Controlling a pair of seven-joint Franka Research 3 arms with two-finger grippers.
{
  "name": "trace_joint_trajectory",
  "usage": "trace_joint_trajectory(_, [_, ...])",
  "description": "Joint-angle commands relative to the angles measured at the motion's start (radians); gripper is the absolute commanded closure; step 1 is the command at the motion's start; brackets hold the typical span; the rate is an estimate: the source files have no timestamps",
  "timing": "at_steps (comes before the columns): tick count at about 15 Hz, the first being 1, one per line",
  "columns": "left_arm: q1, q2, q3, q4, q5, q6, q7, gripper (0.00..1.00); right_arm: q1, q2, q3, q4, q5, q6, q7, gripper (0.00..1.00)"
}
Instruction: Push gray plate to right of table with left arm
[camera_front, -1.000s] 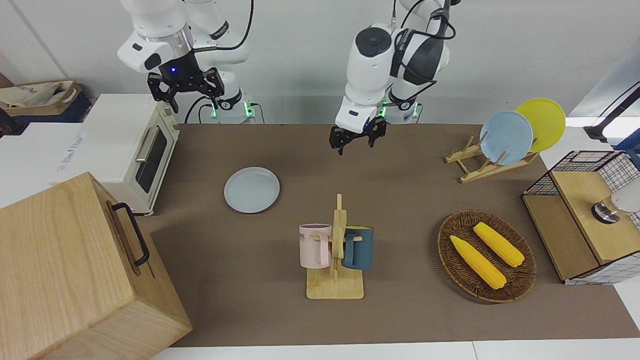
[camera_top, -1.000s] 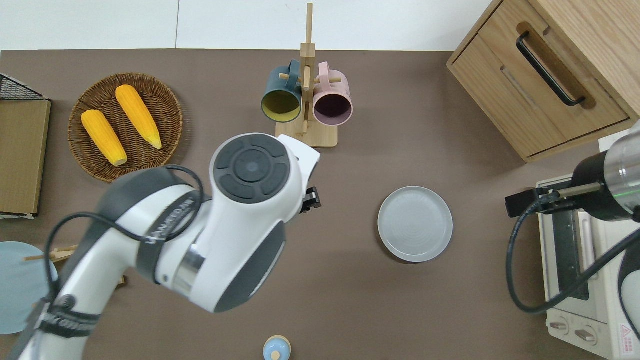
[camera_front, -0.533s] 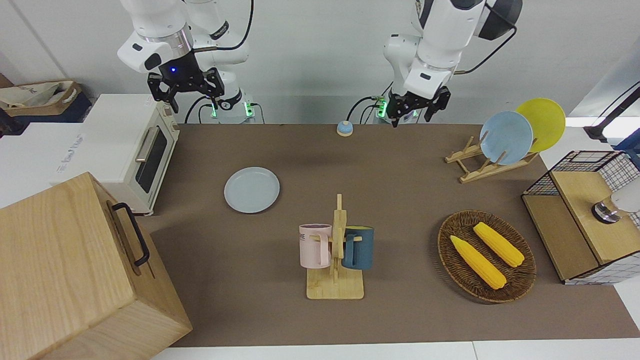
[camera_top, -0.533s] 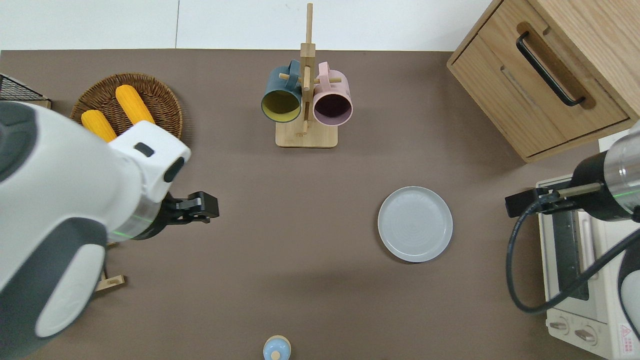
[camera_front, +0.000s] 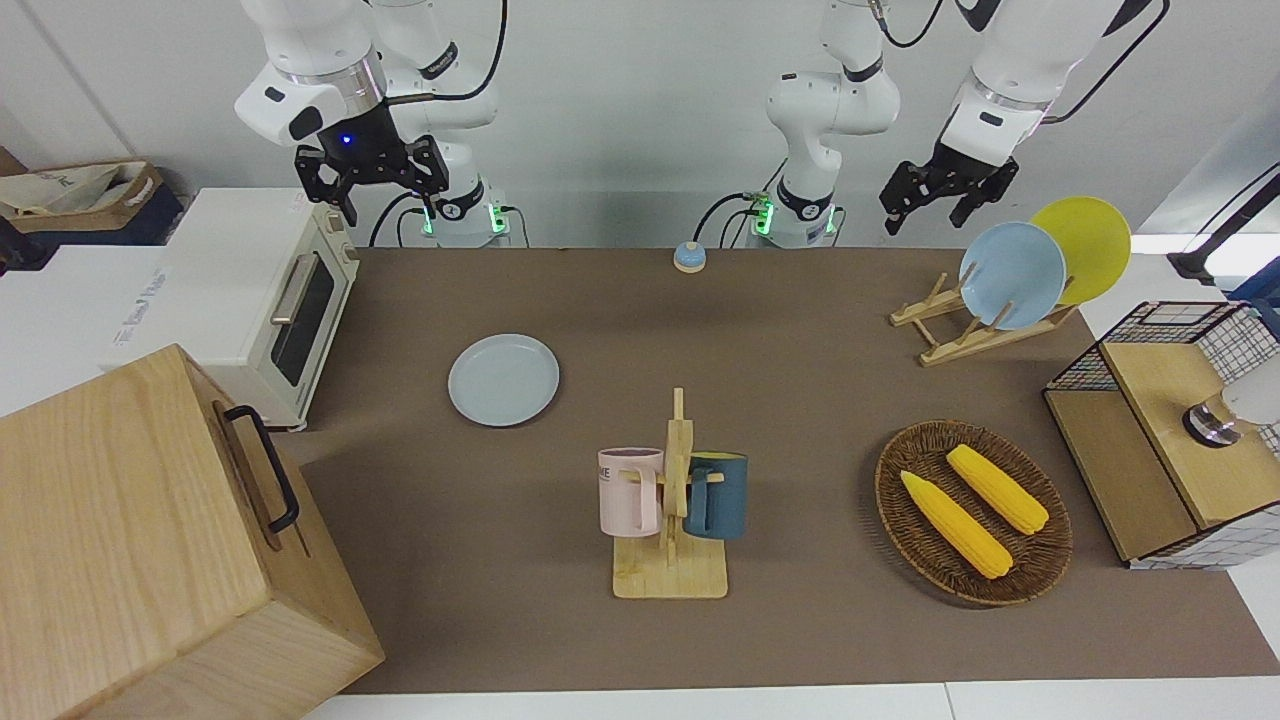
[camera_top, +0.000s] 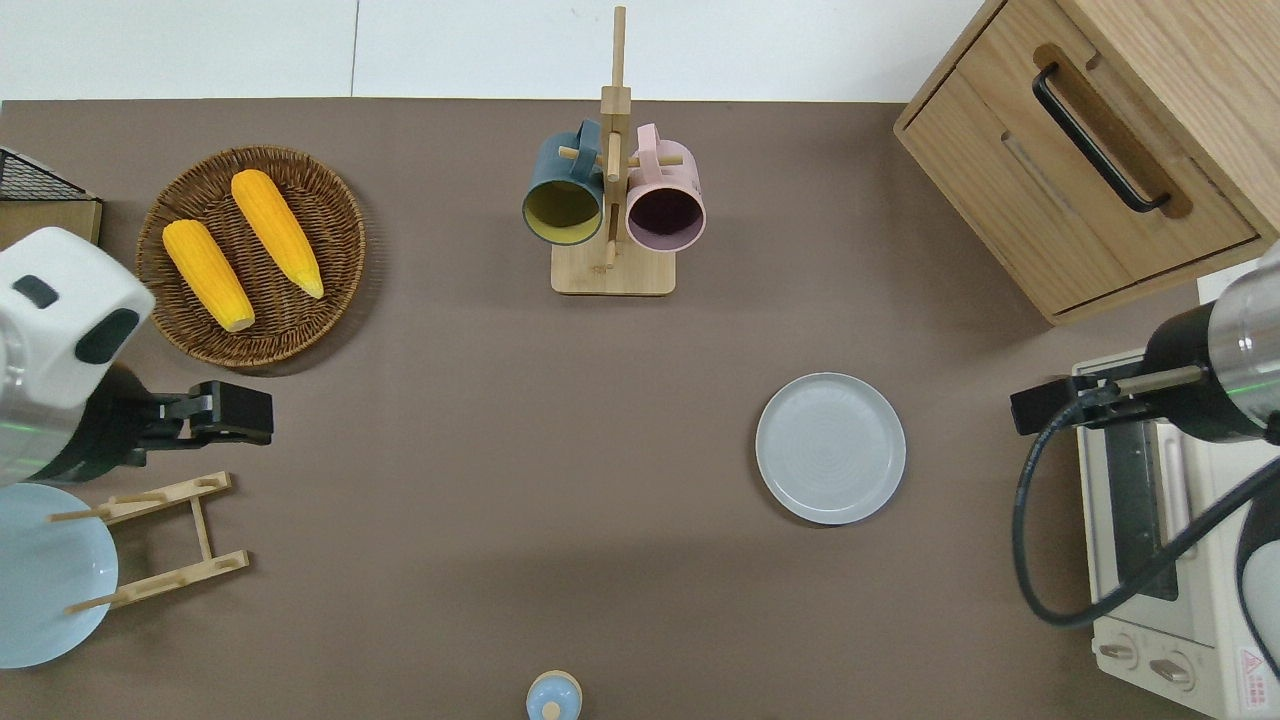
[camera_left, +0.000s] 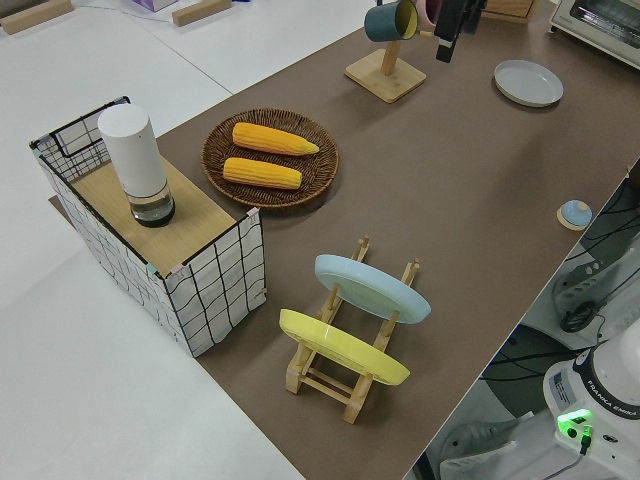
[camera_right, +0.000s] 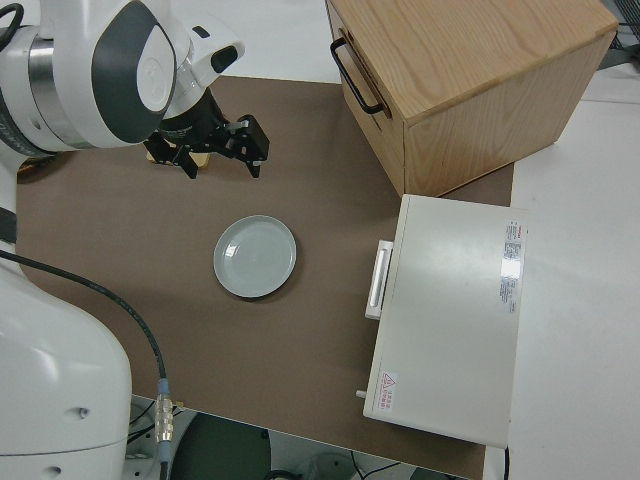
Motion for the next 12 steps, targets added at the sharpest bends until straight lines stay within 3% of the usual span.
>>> trace_joint_trajectory(1, [0.011, -0.047, -0.002, -0.099, -0.004, 0.059, 0.019, 0.0, -0.02, -0.003, 0.015, 0.008, 0.01, -0.015, 0.001, 0.017])
trace_joint_trajectory(6, [0.011, -0.099, 0.0, -0.227, -0.001, 0.171, 0.035, 0.0, -0.02, -0.003, 0.015, 0.008, 0.01, -0.015, 0.001, 0.017])
trace_joint_trajectory(12, [0.013, -0.113, 0.004, -0.228, -0.002, 0.159, 0.036, 0.0, -0.02, -0.003, 0.015, 0.008, 0.01, -0.015, 0.001, 0.017])
